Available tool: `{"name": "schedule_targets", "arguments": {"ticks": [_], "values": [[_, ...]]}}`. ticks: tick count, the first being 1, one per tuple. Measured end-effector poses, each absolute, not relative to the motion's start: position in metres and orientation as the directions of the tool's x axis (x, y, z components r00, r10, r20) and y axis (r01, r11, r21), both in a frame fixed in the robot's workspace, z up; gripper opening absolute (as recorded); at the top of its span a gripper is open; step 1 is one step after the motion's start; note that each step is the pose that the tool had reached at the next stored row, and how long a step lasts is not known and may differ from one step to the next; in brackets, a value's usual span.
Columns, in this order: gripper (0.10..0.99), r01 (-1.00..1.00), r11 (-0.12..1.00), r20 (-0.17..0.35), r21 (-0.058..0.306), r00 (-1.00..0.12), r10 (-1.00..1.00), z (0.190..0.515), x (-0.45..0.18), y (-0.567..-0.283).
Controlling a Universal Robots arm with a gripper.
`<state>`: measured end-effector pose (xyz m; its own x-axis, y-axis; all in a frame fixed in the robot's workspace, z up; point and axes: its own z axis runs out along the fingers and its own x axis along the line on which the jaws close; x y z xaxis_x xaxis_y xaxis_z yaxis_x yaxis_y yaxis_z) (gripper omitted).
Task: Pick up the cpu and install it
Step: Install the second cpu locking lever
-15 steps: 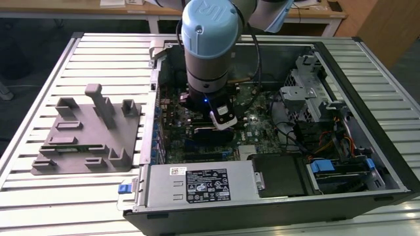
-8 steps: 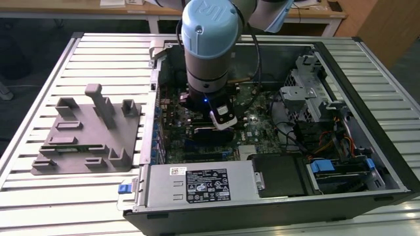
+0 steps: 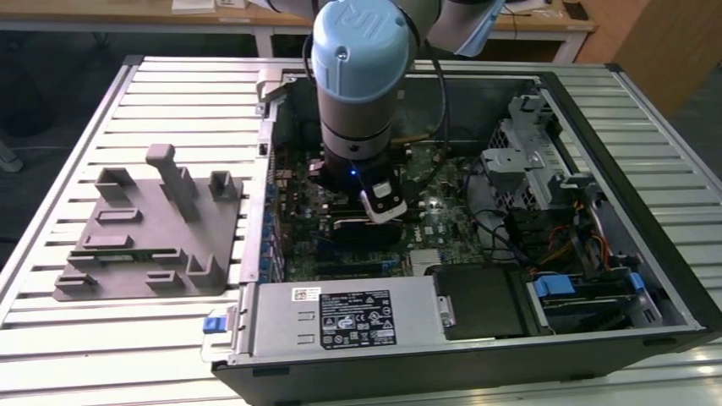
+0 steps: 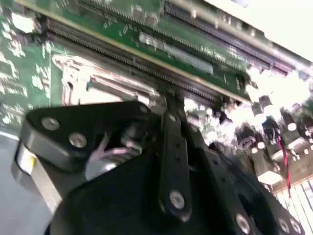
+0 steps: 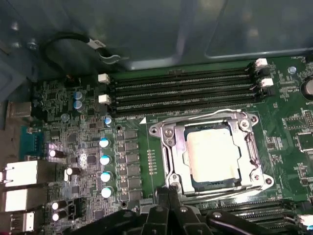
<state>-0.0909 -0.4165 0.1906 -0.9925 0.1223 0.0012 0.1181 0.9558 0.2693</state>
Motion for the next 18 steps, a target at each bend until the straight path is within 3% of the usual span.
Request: {"name": "schedule_targets", "arguments": {"ticks": [12,18], "values": [[0.106,0.118,0.957,0.001,0.267,-0.993,0.122,0.219,-0.091,-0.416],[0.106,0.13,0.966,-0.004,0.226,-0.991,0.134,0.221,-0.087,-0.415]]}}
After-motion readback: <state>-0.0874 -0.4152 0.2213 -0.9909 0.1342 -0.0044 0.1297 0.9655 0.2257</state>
